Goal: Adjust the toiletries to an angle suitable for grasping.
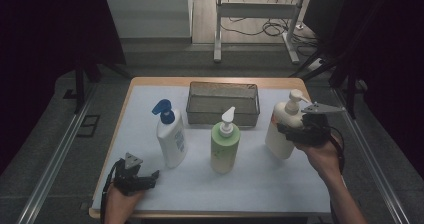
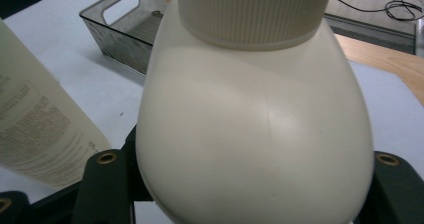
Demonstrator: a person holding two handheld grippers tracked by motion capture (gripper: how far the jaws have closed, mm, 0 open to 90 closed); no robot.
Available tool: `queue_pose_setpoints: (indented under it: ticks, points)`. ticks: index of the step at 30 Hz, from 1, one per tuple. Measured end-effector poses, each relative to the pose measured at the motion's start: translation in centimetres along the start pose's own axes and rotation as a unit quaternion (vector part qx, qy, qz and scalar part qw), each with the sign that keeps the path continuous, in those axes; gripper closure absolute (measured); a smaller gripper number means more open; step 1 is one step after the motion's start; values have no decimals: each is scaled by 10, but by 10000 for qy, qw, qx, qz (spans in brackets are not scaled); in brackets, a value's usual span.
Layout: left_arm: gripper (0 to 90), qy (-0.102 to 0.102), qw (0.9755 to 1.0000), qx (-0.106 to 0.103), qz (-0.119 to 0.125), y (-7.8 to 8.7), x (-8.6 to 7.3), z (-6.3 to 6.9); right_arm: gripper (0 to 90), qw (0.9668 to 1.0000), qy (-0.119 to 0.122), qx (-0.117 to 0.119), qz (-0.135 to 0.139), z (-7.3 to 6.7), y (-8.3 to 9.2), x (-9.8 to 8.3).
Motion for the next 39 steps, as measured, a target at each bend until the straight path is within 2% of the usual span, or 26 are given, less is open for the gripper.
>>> queue_pose_setpoints:
  ticks: [7,17,31,39]
  points:
    - [116,18,10000,1,10,0,0,0,366,9999,32,128,30,-7,1,12]
    - [116,18,10000,0,11,0,0,0,366,9997,98,189,71,-18,-1,30]
    - [116,17,10000,3,13,0,0,0,367,9994,74,278,188,-31,-16,57]
    - [116,19,10000,2,14,0,0,0,367,9992,169,272,245,-38,-24,70]
Point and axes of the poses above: each handheld gripper's, and its own axes: y roughly backward along the jaws, x roughly out of its top, z roughly to its right, the point moved 6 cm from there along -y, roughly forward along the jaws, and after that the axes turned 3 degrees about -y, right-handed, at the moved point
